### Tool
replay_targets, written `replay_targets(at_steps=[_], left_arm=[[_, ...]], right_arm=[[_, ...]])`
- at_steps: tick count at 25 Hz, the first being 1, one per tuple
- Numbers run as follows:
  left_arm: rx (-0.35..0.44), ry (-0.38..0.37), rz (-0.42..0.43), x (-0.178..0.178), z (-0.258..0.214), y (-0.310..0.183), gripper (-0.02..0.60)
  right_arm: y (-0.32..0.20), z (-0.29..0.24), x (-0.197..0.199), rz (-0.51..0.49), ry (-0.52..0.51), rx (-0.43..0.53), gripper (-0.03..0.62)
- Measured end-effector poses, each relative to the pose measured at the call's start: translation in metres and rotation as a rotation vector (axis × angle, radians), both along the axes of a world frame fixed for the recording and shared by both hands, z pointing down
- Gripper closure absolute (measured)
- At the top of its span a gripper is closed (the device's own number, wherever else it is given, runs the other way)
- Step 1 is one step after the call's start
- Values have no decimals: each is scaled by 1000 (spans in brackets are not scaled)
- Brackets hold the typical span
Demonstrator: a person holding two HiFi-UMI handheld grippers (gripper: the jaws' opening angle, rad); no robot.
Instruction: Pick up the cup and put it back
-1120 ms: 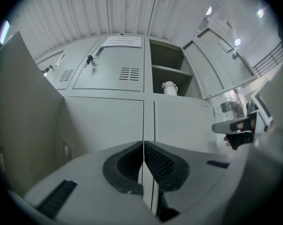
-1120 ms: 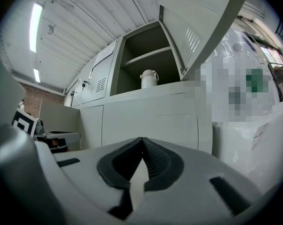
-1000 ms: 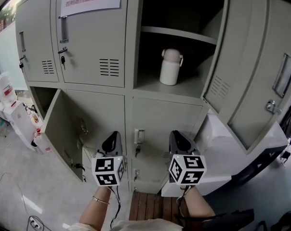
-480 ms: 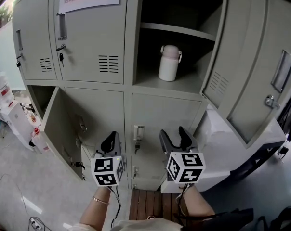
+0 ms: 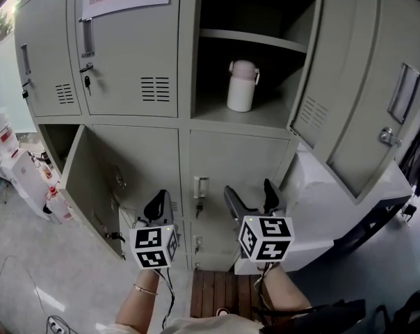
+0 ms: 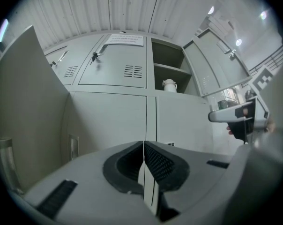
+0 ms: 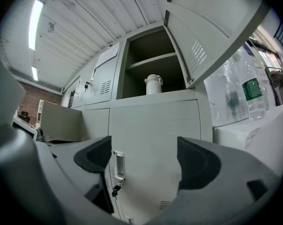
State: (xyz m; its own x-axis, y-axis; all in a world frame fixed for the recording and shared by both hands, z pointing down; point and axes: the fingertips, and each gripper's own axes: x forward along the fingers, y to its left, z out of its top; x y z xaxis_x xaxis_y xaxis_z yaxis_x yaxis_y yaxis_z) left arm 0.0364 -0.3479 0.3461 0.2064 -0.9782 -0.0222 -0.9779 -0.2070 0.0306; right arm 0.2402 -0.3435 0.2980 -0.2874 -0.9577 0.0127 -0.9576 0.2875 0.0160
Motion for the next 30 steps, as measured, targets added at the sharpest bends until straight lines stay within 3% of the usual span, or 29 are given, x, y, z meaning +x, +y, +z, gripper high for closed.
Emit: replay_targets(at_steps=[18,30], left_arm=[[22,-22,36,-8,-34,-14,571],[89,-14,32,-17,-81,-24,571]], right_arm=[[-20,-65,-15,-27,-12,71,177],[-46,-120,-10,-35,2,115,181]])
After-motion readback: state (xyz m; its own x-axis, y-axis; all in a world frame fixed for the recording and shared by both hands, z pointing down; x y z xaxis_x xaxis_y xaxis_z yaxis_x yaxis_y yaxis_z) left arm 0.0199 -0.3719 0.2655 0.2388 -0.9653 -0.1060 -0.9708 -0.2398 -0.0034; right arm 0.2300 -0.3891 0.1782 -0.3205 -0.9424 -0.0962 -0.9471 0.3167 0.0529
